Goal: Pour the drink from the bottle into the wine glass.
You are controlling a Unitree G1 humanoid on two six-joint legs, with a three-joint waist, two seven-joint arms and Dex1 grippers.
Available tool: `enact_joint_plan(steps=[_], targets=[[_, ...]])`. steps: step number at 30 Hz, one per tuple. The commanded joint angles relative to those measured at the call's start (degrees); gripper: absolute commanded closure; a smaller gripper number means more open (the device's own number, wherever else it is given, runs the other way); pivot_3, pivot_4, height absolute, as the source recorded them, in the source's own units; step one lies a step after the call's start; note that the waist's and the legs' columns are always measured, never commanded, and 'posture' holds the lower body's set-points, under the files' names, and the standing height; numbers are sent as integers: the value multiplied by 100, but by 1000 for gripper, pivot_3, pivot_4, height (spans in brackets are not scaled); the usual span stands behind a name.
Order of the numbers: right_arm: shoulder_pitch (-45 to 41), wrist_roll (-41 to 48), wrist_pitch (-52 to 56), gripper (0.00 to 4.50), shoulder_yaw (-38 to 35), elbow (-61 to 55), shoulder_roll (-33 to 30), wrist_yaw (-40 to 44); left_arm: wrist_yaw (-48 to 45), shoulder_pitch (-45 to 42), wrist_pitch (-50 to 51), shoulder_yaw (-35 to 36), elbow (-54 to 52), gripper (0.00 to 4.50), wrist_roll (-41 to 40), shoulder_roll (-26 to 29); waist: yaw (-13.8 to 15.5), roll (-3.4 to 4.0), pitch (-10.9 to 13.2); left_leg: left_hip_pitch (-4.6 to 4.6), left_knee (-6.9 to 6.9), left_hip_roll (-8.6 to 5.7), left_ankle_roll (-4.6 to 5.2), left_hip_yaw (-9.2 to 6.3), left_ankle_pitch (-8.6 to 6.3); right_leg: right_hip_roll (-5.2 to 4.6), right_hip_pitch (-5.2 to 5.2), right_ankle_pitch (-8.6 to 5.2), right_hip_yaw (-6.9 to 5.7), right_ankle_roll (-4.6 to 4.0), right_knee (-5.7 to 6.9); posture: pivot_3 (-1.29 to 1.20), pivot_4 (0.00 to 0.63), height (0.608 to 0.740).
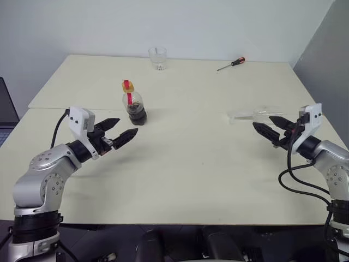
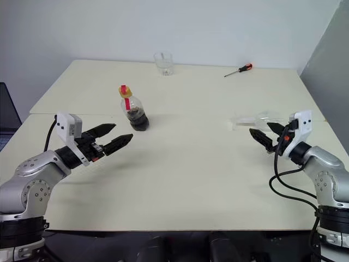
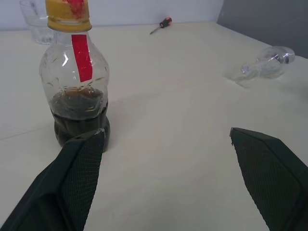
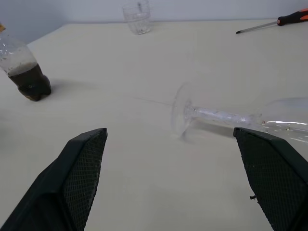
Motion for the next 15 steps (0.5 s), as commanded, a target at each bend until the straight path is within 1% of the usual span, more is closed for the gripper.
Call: enact_joint_plan(steps=[1,6,10,15], targets=[[-72,41,-45,0,-60,-169,-44,60,114,-96,23,165,-150,69,-57,23,2,0,0,0,0,0,0,0,0,0,0,0,0,0,0,0,150,740],[-1,209,175,0,-2,-395,5,112,445,-147,58,468,-108,69,-264,-157,2,0,0,0,2,-1,0,0,0,-1,1,1,0,1,2,0,150,740],[-5,123,274,0,293,-564,10,233,982,-361,-317,780,298,69,7,-334,6,0,0,1,3,1,0,-3,0,-1,1,1,-3,1,4,0,150,740],[-204,121,374,0,870,-1000,182,303,994,-361,-624,529,499,69,391,-335,2,0,0,0,3,1,0,-1,0,0,0,1,-1,1,2,0,150,740]])
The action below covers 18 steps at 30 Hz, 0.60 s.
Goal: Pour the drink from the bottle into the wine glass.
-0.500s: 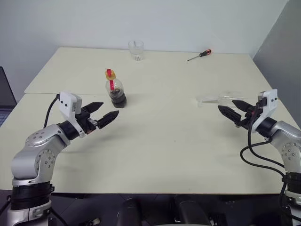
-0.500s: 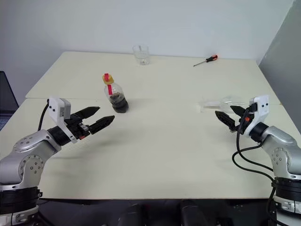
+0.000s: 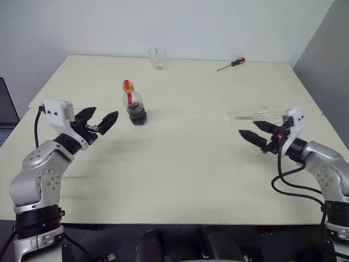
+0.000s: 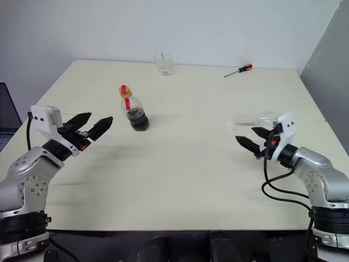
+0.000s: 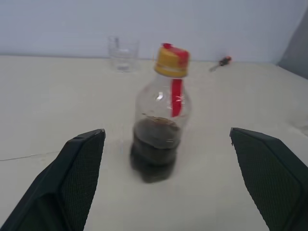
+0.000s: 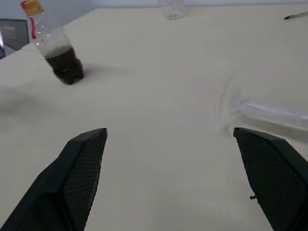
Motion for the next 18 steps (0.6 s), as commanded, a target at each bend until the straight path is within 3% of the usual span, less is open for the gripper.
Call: enact_joint_plan(steps=[1,10,18], targets=[[-266,82,38,0,281,-481,107,80,41,-74,-296,-82,25,69,239,3,0,0,0,0,0,0,0,1,0,0,0,0,0,0,0,0,150,740],[-1061,-143,98,0,1304,-831,628,31,-6,-824,-1427,-1116,1149,69,1407,-249,77,-1,0,-6,4,-2,0,3,0,1,0,3,-9,-3,1,0,150,740],[-1198,-131,165,0,1361,-960,641,34,-8,-1437,-2215,-1178,2433,69,1734,-534,129,-2,-1,-15,6,-2,0,14,0,1,-8,16,-20,-27,-2,0,150,740]])
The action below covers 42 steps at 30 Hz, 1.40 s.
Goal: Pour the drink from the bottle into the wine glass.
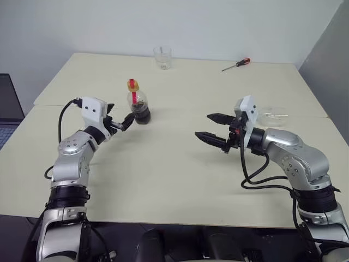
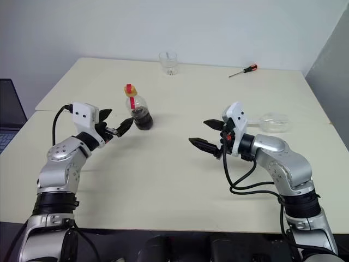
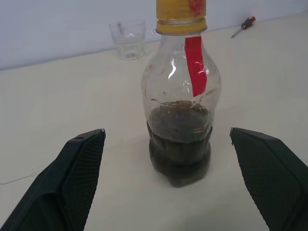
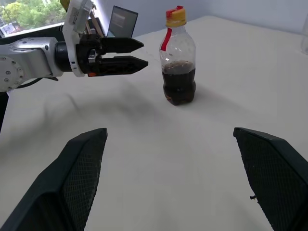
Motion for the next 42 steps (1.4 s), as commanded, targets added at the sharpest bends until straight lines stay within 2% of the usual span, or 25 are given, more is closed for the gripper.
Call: enact_joint_plan(steps=[1,9,25,42], targets=[[-59,22,-1,0,-28,-311,-11,21,-51,-252,-385,1,344,69,105,-66,-1,0,0,0,0,0,0,0,0,0,0,0,-2,0,0,0,150,740],[-45,-11,28,0,11,-432,59,-58,-200,-774,-972,-145,1320,69,355,-227,3,0,0,-8,3,-1,0,0,1,0,1,1,-27,0,4,0,150,740],[-187,-271,17,0,71,-560,195,-253,57,-1270,-1591,-288,2327,69,683,-565,-1,0,0,-20,7,0,-1,-11,1,-1,0,1,-50,-1,4,0,150,740],[-70,-389,85,0,64,-783,230,-450,345,-2423,-2337,-323,4341,69,1051,-917,6,0,0,-44,19,0,-1,-41,1,-2,-2,1,-91,-2,3,0,150,740]])
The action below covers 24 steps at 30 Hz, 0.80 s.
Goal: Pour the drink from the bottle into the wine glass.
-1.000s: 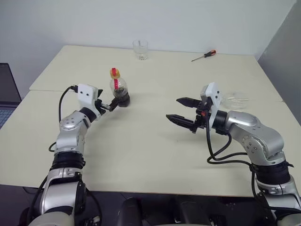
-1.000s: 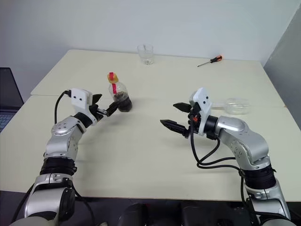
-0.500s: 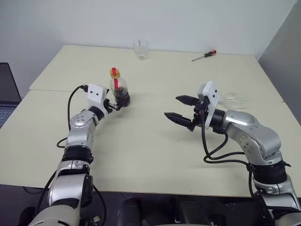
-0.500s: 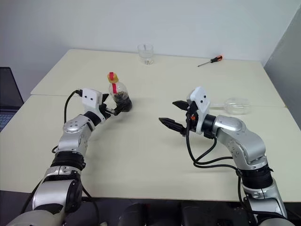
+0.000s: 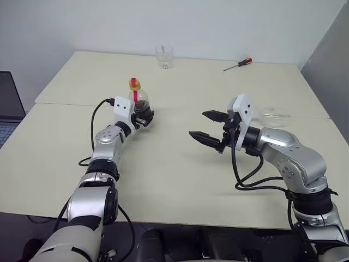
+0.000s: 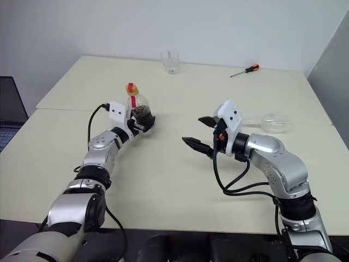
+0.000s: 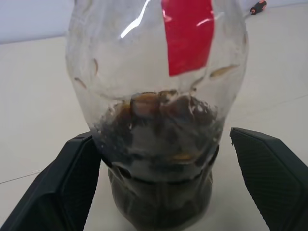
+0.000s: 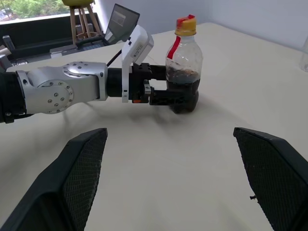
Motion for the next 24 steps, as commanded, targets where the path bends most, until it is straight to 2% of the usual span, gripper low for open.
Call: enact_joint_plan(steps=[1,11,24], targets=[[12,-22,-43,0,-86,-277,6,-106,122,-377,-241,1,255,69,109,-12,2,0,0,-1,1,0,0,0,0,0,0,0,-1,0,0,0,150,740],[131,56,78,0,-145,-445,-40,-271,236,-715,-562,-17,860,69,331,45,-1,0,0,-5,5,0,0,-4,0,0,-1,0,-5,0,1,0,150,740],[215,182,458,0,-368,-696,-310,-287,538,-1172,-837,95,1325,69,362,-281,4,0,0,-23,35,-1,0,-16,0,-1,-1,0,-15,0,4,0,150,740]])
